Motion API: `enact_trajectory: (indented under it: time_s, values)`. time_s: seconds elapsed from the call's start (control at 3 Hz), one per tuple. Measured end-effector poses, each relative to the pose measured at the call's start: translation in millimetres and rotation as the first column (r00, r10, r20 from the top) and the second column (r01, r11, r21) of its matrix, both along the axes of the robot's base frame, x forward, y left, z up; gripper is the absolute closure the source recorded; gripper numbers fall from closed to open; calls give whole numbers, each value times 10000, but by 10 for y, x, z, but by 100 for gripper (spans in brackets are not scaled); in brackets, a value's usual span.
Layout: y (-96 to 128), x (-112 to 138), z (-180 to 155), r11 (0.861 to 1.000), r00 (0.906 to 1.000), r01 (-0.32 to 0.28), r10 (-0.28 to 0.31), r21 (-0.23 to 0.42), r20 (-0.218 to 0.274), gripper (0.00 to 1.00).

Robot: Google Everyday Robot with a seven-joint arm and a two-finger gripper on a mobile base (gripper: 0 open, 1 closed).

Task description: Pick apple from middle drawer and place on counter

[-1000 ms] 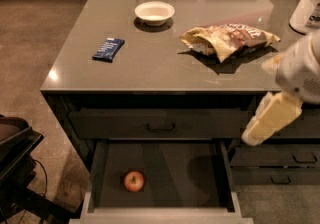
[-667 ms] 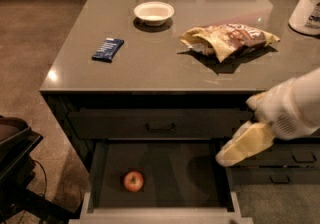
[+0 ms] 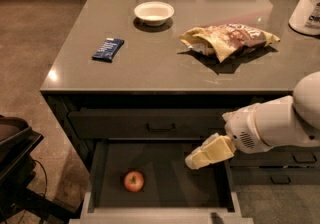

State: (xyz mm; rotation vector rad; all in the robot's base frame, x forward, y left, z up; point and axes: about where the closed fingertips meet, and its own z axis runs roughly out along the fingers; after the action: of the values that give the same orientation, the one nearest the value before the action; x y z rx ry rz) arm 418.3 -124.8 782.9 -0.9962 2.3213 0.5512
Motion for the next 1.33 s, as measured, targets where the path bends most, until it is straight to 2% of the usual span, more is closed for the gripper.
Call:
enact_trajectory:
  time_s: [0.33,0.67,1.0,1.33]
  values:
    - [-2,-33,-24,9997,10000,61,-60,234,-79,0]
    - [138,-183,-479,9893,9989,316,-265,1424,-377,0]
    - [264,-73,-821,9367,9918,1167,-1274,3301,110,0]
    - [226,36,-920,9125,9808,1445,-1834,3828,669,0]
